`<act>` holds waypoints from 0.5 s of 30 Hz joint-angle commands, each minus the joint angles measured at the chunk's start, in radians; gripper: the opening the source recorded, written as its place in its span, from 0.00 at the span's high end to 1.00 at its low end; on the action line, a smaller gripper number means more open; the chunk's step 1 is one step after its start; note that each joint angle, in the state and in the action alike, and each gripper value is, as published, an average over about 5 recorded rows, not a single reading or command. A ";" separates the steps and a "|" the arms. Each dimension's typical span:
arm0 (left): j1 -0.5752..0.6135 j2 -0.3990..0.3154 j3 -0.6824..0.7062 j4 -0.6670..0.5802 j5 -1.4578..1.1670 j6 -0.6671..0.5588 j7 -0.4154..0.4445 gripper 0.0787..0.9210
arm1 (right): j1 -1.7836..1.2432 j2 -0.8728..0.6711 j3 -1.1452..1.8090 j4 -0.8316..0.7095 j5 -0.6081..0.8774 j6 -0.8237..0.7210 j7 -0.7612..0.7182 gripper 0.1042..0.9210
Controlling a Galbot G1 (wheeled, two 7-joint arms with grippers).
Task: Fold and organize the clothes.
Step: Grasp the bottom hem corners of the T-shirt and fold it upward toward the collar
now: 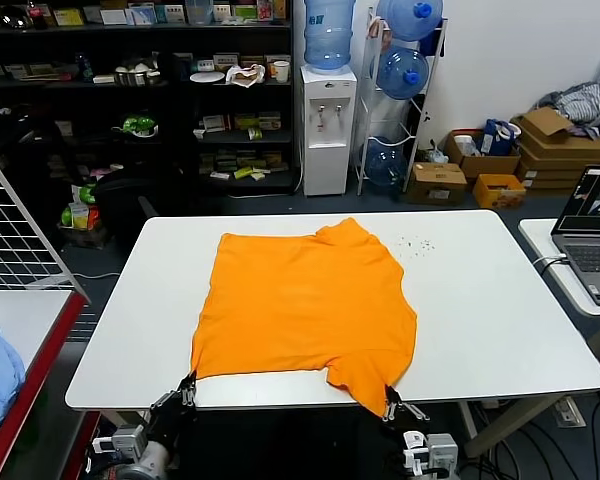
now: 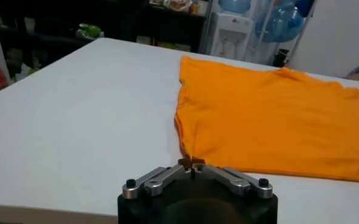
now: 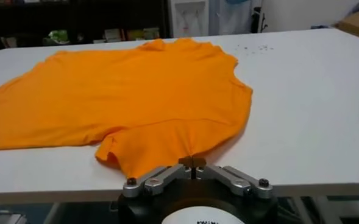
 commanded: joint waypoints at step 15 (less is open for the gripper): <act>0.103 0.057 -0.038 -0.228 -0.108 0.015 -0.086 0.98 | -0.007 -0.097 0.030 0.162 0.189 0.033 0.132 0.98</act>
